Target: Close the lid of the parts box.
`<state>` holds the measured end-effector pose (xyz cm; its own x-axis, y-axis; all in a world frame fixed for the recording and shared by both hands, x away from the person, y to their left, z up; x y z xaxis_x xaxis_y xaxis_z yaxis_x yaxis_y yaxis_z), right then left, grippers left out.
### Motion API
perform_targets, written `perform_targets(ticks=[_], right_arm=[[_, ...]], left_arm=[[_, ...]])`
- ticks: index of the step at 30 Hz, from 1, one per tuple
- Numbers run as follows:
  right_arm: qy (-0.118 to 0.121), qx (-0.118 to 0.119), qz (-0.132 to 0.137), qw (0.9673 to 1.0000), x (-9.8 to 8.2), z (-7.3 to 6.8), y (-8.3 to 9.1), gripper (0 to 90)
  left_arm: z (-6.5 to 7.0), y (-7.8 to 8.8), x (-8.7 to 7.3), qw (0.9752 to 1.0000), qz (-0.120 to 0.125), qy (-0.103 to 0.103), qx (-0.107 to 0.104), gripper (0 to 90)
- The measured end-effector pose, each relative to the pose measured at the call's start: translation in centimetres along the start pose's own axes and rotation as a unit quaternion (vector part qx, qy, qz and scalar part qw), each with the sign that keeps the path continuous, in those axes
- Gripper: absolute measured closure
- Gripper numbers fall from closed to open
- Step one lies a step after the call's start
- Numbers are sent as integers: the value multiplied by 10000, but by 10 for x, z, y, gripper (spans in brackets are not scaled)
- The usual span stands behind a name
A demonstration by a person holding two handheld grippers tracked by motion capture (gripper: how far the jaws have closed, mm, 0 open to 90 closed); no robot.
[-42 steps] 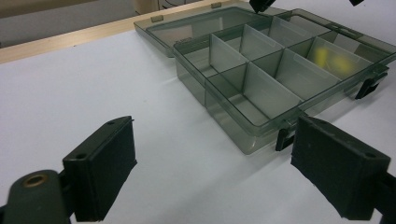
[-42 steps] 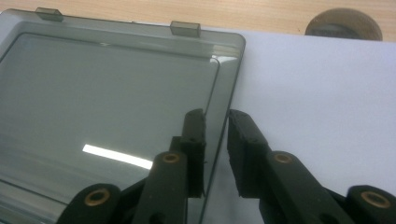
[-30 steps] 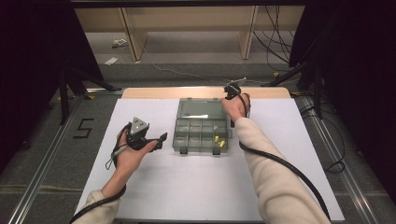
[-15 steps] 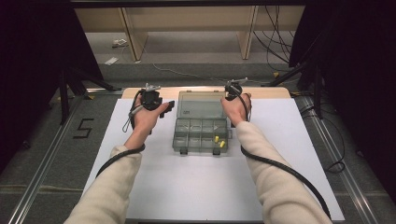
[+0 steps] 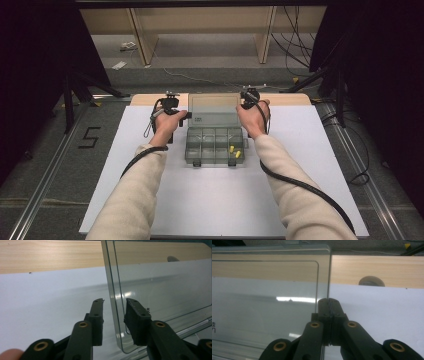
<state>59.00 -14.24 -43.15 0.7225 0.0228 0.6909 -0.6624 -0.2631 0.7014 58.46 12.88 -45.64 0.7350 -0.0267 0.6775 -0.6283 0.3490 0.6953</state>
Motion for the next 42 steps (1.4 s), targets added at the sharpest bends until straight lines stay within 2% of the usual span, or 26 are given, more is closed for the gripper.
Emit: perform_targets(ticks=[1,4,9,12,14,25,27,29,31,35,42], right_arm=[[37,46,45,10000,1,-1,3,900],[65,54,41,10000,1,-1,5,900],[27,109,66,9999,-2,3,6,900],[38,101,74,9999,-2,2,7,900],[47,128,72,9999,-2,3,9,900],[-35,283,32,9996,-3,10,12,885],[-50,386,-82,9992,-1,13,11,840],[-108,441,-78,9989,0,15,11,820],[-187,524,-8,9985,5,19,10,768],[-148,591,121,9981,14,22,10,747],[-150,574,234,9980,30,25,9,725]], left_arm=[[1,-1,0,10000,-12,-2,0,732],[2,-1,1,10000,18,65,52,752],[3,2,4,9997,100,147,163,854],[4,3,3,9995,131,148,233,867],[5,3,2,9993,204,225,236,873],[13,8,1,9988,378,11,308,881],[15,9,1,9986,448,-69,274,883],[16,10,1,9985,449,-100,282,883],[18,10,0,9982,491,-147,325,883],[19,9,-1,9978,546,-169,345,884],[19,10,-2,9977,562,-193,332,884]])
Point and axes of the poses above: each handheld gripper's, and its own axes: y roughly backward along the jaws, x roughly out of its top, z roughly to its right, the point moved 1 cm from there along -y, roughly forward along the jaws, and after that the axes turned 5 degrees about x, right-handed, at the moved point
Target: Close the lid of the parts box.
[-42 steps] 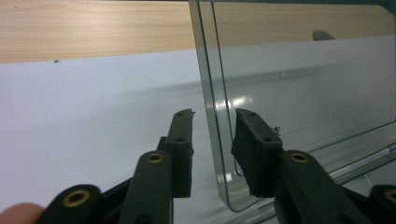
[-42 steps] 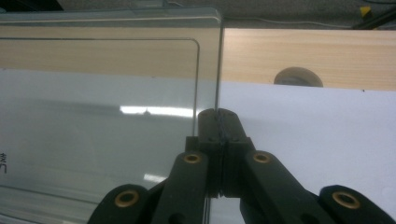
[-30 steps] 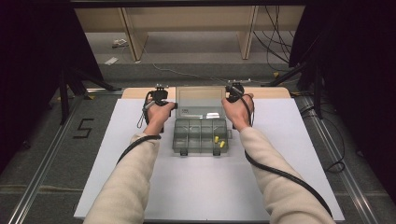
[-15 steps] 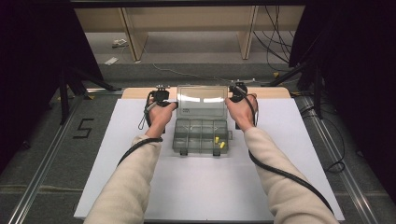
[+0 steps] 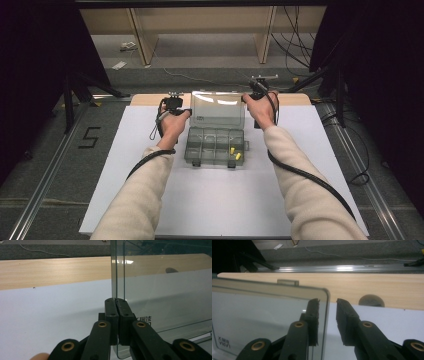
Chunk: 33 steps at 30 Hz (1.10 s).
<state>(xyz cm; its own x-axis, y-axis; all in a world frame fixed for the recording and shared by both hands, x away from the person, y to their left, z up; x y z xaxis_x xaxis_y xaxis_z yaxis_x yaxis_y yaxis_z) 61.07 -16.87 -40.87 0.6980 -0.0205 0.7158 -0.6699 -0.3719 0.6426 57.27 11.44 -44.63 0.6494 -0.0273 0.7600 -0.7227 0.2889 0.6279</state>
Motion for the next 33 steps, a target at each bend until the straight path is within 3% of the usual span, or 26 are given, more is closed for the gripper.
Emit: perform_targets(ticks=[7,9,11,20,23,24,27,33], right_arm=[[11,-16,-36,10000,8,-2,-2,763],[-41,-4,-70,10000,9,-2,-2,797],[16,-142,-86,9999,9,-2,-2,867],[122,-253,-18,9996,6,-5,0,879],[215,-266,43,9994,5,-10,4,876],[215,-266,43,9994,5,-10,4,876],[330,-307,115,9989,4,-14,8,878],[387,-253,209,9987,2,-15,15,879]], left_arm=[[0,2,0,10000,26,-17,-49,883],[0,3,1,10000,34,-69,-46,883],[0,4,2,9999,41,-78,-58,881],[-1,3,1,9999,22,-68,-128,870],[-3,2,1,9998,-30,-104,-177,825],[-3,3,2,9998,13,-98,-166,825],[-4,6,10,9997,186,-138,-127,716],[-1,14,35,9983,528,-233,-60,672]])
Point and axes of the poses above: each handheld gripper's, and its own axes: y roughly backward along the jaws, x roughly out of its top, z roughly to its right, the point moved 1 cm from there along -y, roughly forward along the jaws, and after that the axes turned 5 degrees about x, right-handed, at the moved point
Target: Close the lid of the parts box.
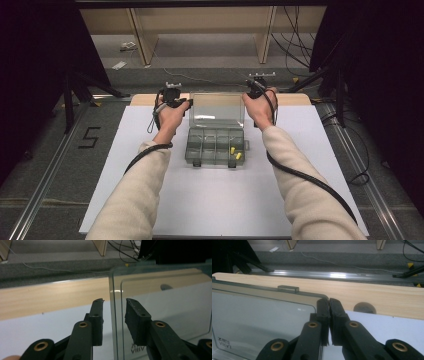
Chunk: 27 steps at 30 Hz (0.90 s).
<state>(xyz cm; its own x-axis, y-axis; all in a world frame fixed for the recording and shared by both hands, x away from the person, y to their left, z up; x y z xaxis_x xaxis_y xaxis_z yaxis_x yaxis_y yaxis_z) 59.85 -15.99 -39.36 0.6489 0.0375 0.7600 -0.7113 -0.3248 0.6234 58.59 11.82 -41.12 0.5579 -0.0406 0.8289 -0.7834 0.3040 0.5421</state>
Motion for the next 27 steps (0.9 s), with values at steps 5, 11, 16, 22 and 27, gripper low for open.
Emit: perform_targets(ticks=[5,11,16,22,27], right_arm=[[92,55,96,9999,-2,0,5,878],[161,111,168,9997,-4,-2,9,879],[220,146,220,9994,-5,-4,12,879],[222,163,256,9993,-6,-4,14,880],[236,195,279,9991,-8,-4,18,880]], left_arm=[[4,-1,9,10000,4,-42,14,721],[3,-2,9,9998,-62,-17,162,804],[2,-3,6,9997,-108,28,235,856],[4,2,7,9995,-96,146,251,872],[5,8,5,9997,-13,142,197,875]])
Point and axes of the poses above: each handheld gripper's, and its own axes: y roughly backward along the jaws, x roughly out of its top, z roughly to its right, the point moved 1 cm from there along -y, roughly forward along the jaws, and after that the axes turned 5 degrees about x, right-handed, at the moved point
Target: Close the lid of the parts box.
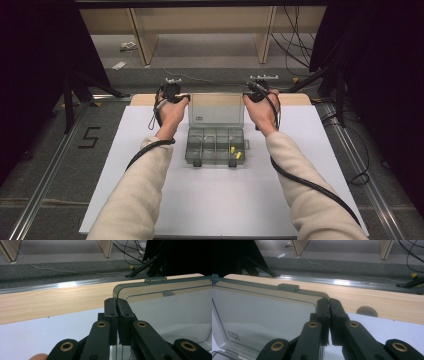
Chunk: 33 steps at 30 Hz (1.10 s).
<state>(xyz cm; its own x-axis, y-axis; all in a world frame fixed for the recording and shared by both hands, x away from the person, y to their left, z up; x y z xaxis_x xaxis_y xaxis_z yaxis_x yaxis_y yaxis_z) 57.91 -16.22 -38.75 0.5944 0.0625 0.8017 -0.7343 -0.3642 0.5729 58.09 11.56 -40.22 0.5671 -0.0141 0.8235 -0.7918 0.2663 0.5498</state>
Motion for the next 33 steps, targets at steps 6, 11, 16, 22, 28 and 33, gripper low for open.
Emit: perform_targets(ticks=[6,11,16,22,28,33], right_arm=[[11,117,50,9999,-2,-1,7,880],[115,157,136,9997,-6,-3,15,880],[170,199,200,9995,-10,-5,23,881],[261,210,280,9990,-16,-8,31,881],[336,246,346,9985,-21,-10,38,882],[372,258,383,9982,-24,-12,42,883]], left_arm=[[-1,8,-5,9998,169,-22,-114,873],[1,17,-7,9996,210,-155,-119,873],[2,24,-9,9993,240,-240,-125,872],[3,32,-15,9988,321,-341,-134,874],[6,39,-19,9984,392,-401,-122,875],[6,43,-22,9981,424,-431,-104,875]])
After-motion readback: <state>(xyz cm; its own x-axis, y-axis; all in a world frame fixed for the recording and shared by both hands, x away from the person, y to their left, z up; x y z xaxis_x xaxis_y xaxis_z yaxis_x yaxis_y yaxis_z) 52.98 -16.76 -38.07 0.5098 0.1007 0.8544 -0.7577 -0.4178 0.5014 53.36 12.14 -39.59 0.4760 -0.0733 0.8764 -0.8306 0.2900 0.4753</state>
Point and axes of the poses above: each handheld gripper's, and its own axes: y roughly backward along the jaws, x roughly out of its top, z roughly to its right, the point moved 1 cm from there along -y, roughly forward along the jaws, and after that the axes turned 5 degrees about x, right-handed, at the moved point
